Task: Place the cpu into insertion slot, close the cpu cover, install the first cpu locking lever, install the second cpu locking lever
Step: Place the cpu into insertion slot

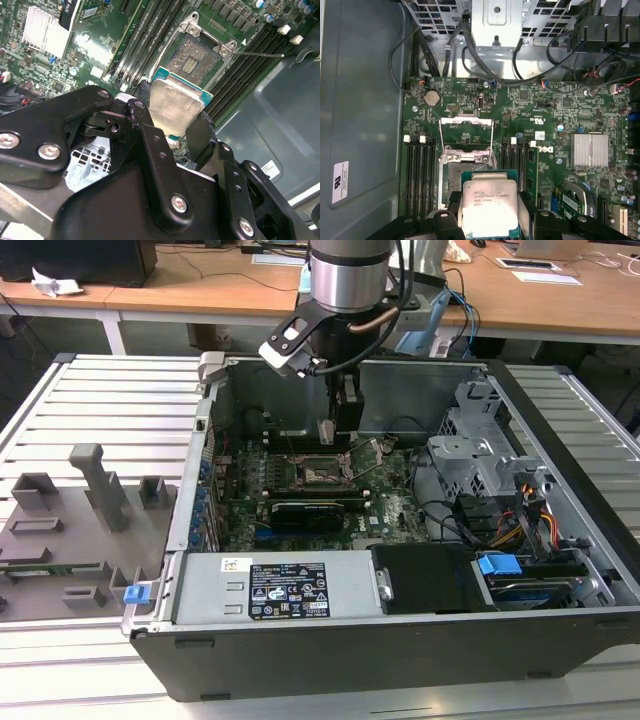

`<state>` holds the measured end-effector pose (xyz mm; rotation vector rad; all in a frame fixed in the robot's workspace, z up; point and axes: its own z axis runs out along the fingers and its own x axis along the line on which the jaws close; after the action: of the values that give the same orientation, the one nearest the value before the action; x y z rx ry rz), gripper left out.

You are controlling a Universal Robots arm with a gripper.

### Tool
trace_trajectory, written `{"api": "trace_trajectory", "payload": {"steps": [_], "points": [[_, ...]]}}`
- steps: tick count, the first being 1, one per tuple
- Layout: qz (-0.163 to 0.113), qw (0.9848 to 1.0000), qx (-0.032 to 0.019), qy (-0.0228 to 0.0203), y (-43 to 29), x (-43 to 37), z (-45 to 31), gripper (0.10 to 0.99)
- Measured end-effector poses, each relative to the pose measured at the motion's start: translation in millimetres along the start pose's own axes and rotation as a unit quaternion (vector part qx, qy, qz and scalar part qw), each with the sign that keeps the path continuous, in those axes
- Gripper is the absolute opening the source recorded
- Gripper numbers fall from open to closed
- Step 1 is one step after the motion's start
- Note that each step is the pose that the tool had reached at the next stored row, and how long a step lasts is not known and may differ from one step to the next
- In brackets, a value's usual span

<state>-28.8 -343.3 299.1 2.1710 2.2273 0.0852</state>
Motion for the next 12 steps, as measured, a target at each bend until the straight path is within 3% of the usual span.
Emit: {"api": "trace_trajectory", "payload": {"steps": [6,12], "points": [[-0.003,1.0000,-0.0005,-0.0014,-1.3,5.6,11.9,0.529],[-0.003,1.0000,-0.0005,-0.0015,-2.4,5.9,18.0,0.529]]}}
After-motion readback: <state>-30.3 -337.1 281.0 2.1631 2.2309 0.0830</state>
